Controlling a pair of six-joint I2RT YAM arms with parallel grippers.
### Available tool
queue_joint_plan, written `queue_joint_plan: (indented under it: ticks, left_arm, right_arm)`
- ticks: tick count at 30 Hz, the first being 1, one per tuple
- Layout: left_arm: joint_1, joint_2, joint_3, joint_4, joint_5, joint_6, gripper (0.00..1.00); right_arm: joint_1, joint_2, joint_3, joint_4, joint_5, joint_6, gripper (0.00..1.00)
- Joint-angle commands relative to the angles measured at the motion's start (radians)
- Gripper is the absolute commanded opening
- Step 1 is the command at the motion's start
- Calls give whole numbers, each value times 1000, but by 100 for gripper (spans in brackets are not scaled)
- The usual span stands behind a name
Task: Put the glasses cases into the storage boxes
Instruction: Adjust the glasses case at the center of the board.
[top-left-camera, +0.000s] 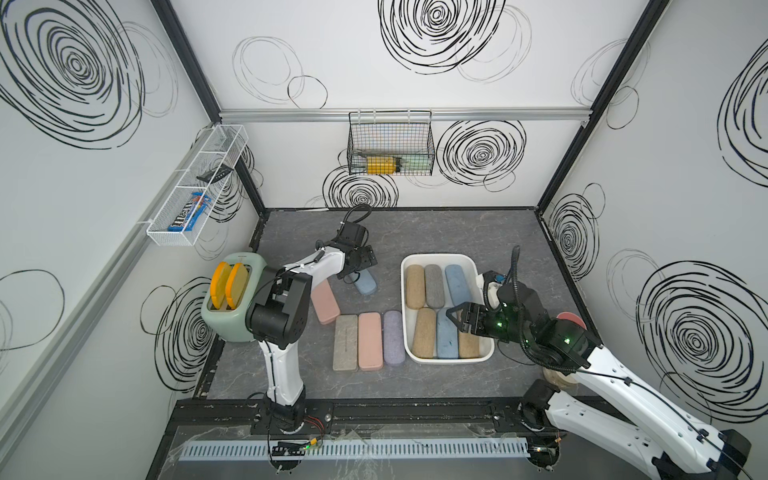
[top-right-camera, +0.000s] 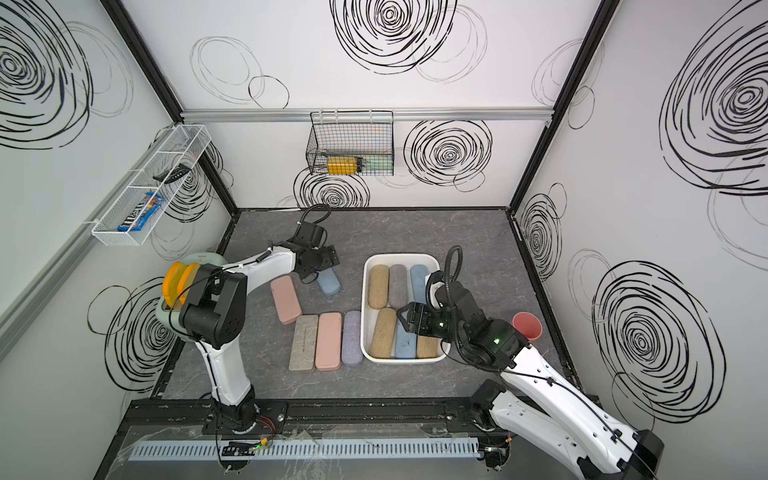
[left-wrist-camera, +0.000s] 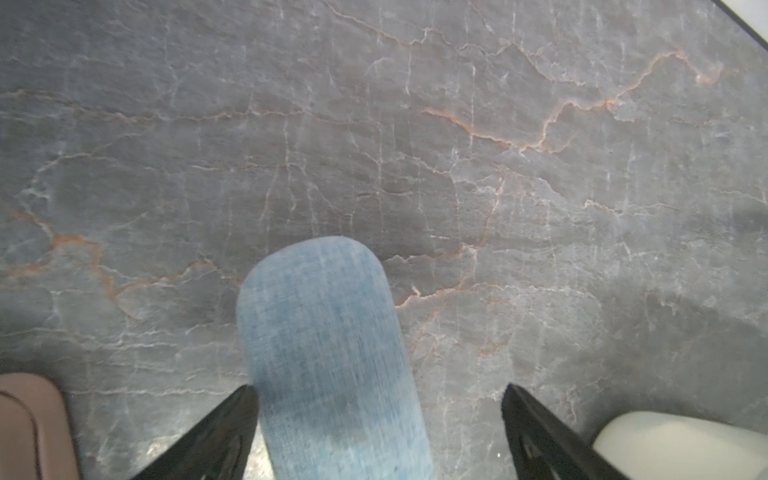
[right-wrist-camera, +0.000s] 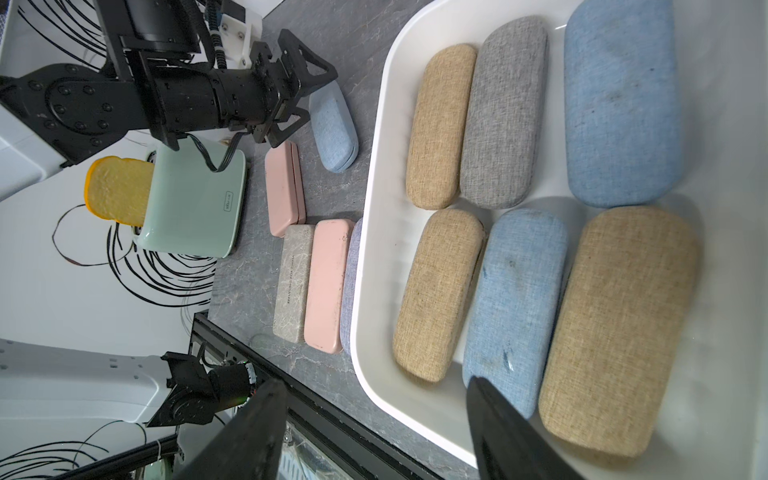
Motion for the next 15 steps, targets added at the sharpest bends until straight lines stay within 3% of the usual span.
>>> queue_joint_plan:
  ticks: [1, 8, 15]
  left_arm:
    - [-15, 33, 73, -56, -25, 14, 96]
    - [-49, -39, 10, -56, -126, 74, 96]
    - [-34, -19, -45, -78, -126, 153, 96]
  right_arm:
    - [2, -3, -13, 22, -15, -14, 77]
    - [0, -1, -36, 38, -18, -19, 78]
    - [-2, 3, -17, 30, -7, -28, 80]
